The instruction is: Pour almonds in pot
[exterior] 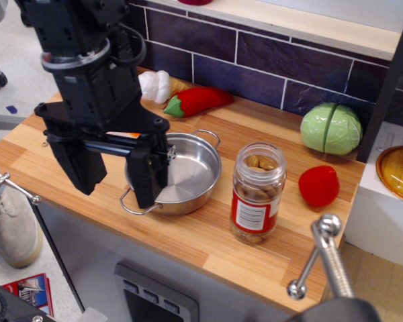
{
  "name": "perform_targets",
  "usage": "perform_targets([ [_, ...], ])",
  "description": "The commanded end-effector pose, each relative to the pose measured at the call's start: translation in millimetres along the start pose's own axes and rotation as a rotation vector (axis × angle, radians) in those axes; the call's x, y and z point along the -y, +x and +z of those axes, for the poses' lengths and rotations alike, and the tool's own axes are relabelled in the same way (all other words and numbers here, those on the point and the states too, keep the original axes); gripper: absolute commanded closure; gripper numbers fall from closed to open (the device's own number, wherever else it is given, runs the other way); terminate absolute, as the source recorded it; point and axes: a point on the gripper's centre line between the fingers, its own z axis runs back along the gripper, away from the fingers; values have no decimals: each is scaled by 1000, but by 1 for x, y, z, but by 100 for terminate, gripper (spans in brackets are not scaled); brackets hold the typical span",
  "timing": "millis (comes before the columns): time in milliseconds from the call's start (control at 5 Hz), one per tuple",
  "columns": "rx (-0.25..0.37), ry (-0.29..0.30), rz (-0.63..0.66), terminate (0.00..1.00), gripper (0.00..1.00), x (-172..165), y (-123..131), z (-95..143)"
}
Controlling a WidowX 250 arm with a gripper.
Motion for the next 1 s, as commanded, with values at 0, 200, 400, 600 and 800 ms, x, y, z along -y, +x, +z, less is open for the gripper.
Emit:
perform_targets([
  [0,0,0,0,0,0,0,0,0],
  [200,-66,5,-94,0,0,12,12,7],
  [400,-106,124,-333,0,0,31,20,15],
  [600,-236,229,-500,0,0,49,33,12],
  [800,-314,399,-728,0,0,80,37,12],
])
